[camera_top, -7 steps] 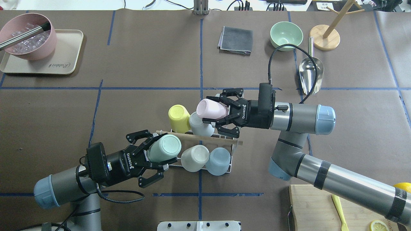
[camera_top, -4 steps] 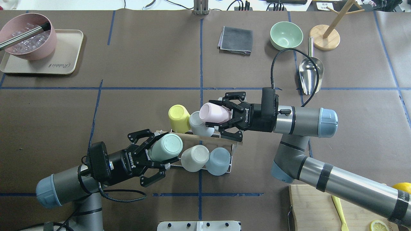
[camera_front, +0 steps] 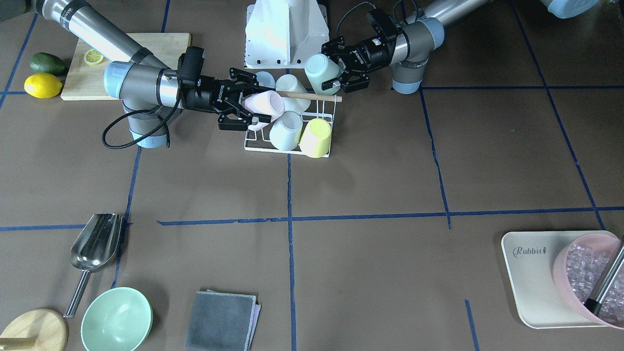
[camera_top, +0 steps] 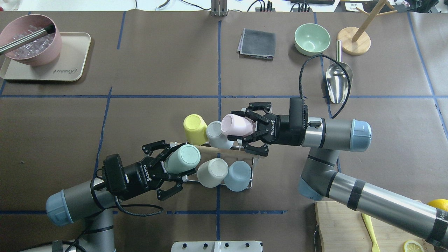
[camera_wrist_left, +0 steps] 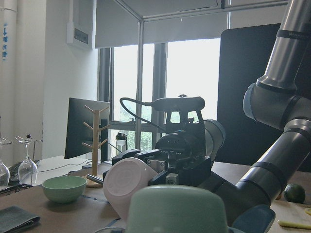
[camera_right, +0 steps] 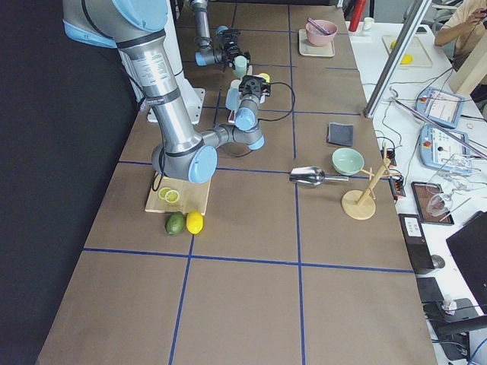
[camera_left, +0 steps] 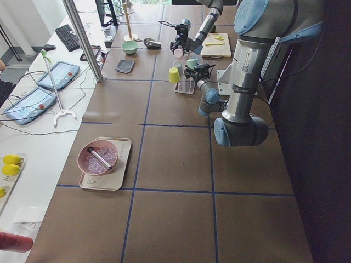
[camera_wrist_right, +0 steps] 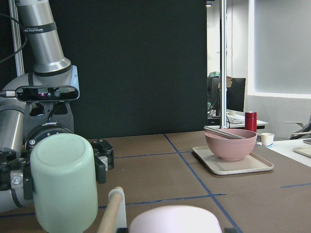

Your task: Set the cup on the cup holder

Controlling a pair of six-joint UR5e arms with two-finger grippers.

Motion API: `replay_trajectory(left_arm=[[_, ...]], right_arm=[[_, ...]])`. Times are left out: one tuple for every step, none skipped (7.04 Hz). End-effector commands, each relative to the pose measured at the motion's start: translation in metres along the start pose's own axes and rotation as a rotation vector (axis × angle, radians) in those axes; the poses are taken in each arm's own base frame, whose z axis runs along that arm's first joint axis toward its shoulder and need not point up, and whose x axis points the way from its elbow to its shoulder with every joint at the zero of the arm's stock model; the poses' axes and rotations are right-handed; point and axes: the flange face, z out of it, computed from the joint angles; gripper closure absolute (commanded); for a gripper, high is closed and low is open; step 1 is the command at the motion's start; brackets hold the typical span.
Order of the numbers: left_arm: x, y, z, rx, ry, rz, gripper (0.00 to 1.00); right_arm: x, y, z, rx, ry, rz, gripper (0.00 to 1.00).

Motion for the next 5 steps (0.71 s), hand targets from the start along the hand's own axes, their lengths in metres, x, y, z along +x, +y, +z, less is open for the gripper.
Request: replay_trajectory(left_arm=[[-0.001, 0.008, 0.003, -0.014, -0.003, 0.003, 0.91], [-0.001, 0.007, 0.003, -0.012, -0.003, 0.001, 0.58], [-0.001, 0.007, 0.002, -0.008, -0.002, 0.002, 0.01], [-0.002, 0.005, 0.001, 0.007, 0.0, -0.003, 0.0], [-0.002, 0.004, 0.001, 0.012, 0.001, -0.007, 0.0]], right_arm=[[-0.001, 0.002, -0.003, 0.002, -0.002, 0.002, 0.0], [-0.001, 0.002, -0.003, 0.003, -0.003, 0.002, 0.0], [-0.001, 0.001, -0.003, 0.003, -0.003, 0.001, 0.0], [0.003, -0.002, -0.001, 0.003, 0.0, -0.006, 0.0], [0.01, -0.008, 0.002, 0.0, 0.019, -0.01, 0.0]])
